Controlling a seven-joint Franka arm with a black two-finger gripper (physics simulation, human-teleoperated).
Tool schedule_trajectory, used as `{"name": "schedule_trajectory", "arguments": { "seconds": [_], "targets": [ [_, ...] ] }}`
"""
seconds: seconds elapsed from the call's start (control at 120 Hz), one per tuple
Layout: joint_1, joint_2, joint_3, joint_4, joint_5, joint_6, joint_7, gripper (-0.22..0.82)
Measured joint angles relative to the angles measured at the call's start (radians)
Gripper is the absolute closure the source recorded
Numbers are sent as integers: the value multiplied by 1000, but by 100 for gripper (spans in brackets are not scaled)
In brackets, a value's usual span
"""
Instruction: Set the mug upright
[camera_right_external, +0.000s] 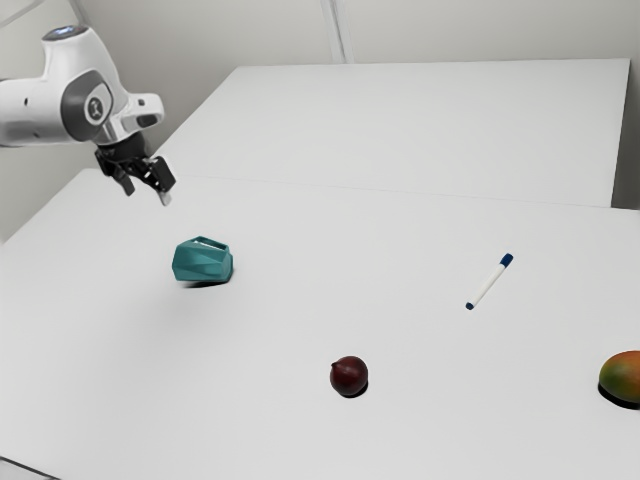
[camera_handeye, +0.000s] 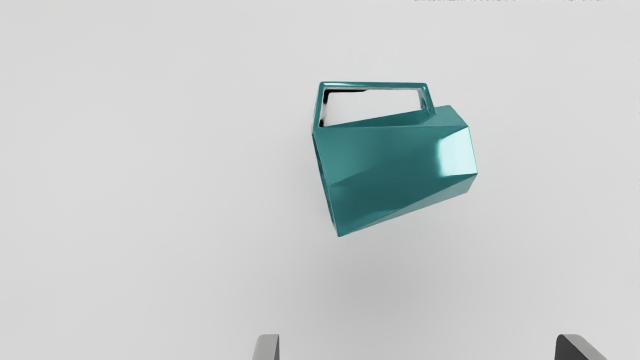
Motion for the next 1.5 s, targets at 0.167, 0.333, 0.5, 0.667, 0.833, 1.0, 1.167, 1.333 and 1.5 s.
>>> {"name": "schedule_trajectory", "arguments": {
  "seconds": [0.167, 0.333, 0.5, 0.667, 0.833, 1.0, 1.167, 1.333, 1.5],
  "targets": [
    [25, 2, 28, -18, -99, 13, 20, 0],
    [143, 74, 28, -5, -290, -29, 95, 0],
    [191, 208, 32, 66, -431, -125, 197, 0],
    [214, 316, 36, 147, -538, -224, 279, 0],
    [248, 393, 37, 197, -658, -314, 347, 0],
    [278, 440, 37, 216, -735, -376, 401, 0],
    [293, 478, 38, 265, -770, -411, 443, 0],
    [294, 496, 52, 271, -810, -403, 474, 0],
    [295, 514, 57, 272, -848, -371, 498, 0]
  ]
}}
